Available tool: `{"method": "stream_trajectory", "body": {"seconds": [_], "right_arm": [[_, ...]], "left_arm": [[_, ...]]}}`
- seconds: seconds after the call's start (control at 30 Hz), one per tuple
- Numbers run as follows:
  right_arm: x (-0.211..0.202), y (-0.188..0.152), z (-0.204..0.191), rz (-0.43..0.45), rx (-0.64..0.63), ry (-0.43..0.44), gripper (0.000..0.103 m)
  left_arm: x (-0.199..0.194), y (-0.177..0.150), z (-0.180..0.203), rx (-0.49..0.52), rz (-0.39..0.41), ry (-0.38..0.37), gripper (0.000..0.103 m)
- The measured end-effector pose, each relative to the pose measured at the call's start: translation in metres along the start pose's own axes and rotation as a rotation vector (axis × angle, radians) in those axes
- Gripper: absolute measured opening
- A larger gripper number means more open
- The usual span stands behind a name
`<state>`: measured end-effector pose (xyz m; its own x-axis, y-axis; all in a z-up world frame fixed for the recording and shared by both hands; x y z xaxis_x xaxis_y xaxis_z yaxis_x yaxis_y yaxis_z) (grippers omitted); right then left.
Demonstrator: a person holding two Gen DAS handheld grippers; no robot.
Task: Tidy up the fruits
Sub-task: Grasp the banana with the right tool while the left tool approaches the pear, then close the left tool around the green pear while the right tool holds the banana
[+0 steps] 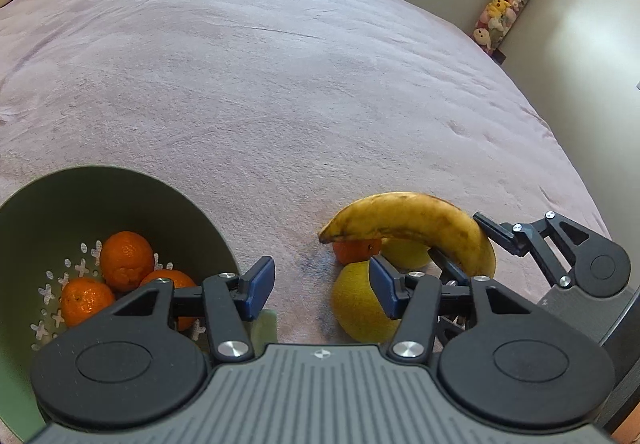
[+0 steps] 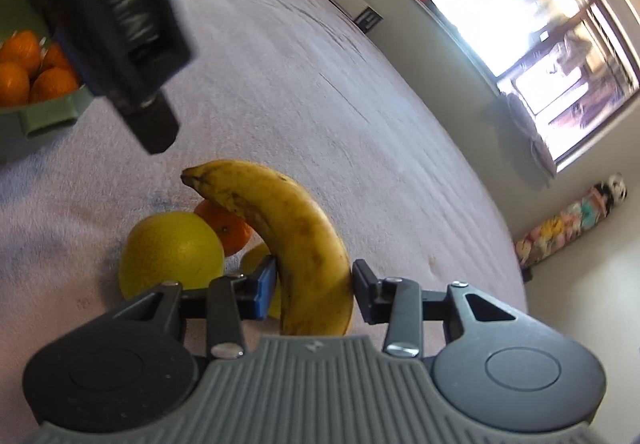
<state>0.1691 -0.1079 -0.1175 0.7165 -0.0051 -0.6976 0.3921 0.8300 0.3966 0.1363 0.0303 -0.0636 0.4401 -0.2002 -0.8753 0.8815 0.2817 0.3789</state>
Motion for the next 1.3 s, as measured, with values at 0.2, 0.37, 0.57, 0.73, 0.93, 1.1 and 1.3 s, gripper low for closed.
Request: {"method": "stream_trajectory", "body": {"seconds": [0.2,0.37,0.57,0.73,0.93,1.1,1.3], "right_arm": [[-0.008,-0.016,0.023,-0.055,0.237,0.185,0.037],[0.007,-0.034,0.042,-0.128,0.453,0.382,0.037],[0.026,-0.060,0.051,-0.207,0.646,0.599,0.038],[0.024,-0.066,0.045,-0.219,0.648,0.631,0.038],[0.034,-0.059,0.045,-0.197,0.656,0.650,0.039],[0.037,-0.064,0.054,-0.198,0.691,0.682,0.040],[0.040,-0.063,0.056,-0.202,0.731,0.703,0.043]], "left_arm": [[0.007,-0.004,0.014,0.055,-0.019,-0.022,0.063],[0.020,-0.007,0.028,0.105,-0.059,-0.019,0.061],[0.042,-0.011,0.042,0.171,-0.131,0.004,0.061],[0.058,-0.012,0.051,0.196,-0.141,0.027,0.061],[0.063,-0.005,0.048,0.191,-0.115,0.033,0.061],[0.067,-0.005,0.048,0.234,-0.136,0.073,0.070],[0.070,-0.006,0.046,0.258,-0.142,0.055,0.073]]}}
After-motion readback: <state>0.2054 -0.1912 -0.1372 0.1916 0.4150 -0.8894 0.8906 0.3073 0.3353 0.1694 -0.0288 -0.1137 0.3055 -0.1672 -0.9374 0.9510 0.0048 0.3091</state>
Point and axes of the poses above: each gripper's, at about its wrist camera, not at the fingertips, and x roughly the way its jaws point, z to its right, y to its top, the point moved 4 cm from there along x, roughly the way its jaws point, and after that the axes turned 14 degrees about -z, right-handed, at the moved point
